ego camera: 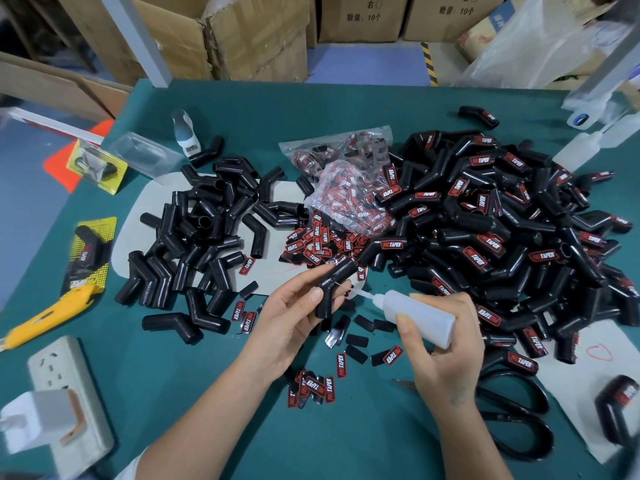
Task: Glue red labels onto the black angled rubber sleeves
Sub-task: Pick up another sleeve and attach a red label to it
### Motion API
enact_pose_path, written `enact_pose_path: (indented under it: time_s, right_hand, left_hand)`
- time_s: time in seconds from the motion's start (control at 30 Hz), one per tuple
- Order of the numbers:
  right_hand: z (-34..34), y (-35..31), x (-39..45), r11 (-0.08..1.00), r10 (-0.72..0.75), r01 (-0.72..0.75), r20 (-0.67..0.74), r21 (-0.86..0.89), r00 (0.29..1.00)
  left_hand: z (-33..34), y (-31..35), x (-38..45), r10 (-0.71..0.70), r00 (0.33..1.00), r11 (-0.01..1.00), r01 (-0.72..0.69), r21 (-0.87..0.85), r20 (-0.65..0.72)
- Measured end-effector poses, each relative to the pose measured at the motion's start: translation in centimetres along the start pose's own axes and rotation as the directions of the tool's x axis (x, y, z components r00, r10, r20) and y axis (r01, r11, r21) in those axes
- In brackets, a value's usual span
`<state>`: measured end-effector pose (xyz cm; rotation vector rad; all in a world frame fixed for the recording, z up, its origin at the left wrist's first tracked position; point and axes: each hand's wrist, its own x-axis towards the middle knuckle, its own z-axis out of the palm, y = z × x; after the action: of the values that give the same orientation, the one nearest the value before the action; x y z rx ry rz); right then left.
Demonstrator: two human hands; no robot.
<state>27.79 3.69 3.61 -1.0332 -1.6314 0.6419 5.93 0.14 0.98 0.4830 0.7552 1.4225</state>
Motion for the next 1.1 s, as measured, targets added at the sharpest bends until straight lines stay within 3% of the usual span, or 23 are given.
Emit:
enact_pose_path:
  time_s: [1.1]
  right_hand:
    - [-0.11, -0.06, 0.01, 1.0, 0.012, -0.012, 0.018, 0.001, 1.0]
  left_hand:
    - [0.03, 0.25, -0.04, -0.029, 1.0, 1.0, 0.029, -0.012, 0.009]
